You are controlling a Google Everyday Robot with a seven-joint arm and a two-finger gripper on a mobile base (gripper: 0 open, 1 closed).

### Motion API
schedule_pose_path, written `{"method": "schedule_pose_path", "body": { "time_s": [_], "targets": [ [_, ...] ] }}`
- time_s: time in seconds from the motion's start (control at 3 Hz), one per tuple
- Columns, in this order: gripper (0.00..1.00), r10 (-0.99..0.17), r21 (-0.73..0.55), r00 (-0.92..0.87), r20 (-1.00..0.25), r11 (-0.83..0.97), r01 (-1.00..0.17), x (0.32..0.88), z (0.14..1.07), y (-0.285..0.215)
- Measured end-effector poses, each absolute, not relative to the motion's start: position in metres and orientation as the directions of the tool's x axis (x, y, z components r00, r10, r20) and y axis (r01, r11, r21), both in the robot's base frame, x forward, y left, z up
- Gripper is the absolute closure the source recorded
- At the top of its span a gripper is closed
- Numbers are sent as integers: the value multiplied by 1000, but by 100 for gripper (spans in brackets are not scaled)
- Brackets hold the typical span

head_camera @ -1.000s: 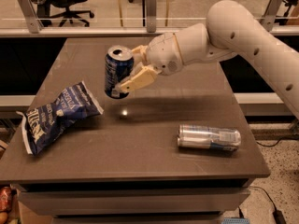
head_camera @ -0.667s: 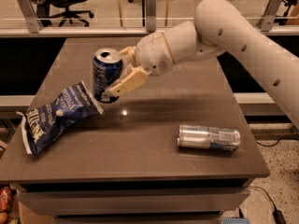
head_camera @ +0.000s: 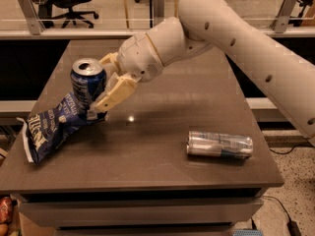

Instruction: Move pepsi can near blue chip bag

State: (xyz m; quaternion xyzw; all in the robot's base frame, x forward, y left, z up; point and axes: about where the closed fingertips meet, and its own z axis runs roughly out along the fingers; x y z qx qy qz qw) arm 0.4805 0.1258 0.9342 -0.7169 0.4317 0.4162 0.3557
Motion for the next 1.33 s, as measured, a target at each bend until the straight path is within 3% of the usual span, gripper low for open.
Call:
{"method": "schedule_pose_path", "body": {
  "time_s": [1.33],
  "targets": [
    [100,-418,-54,297,-858,-502,-863,434,899,152]
  ]
}}
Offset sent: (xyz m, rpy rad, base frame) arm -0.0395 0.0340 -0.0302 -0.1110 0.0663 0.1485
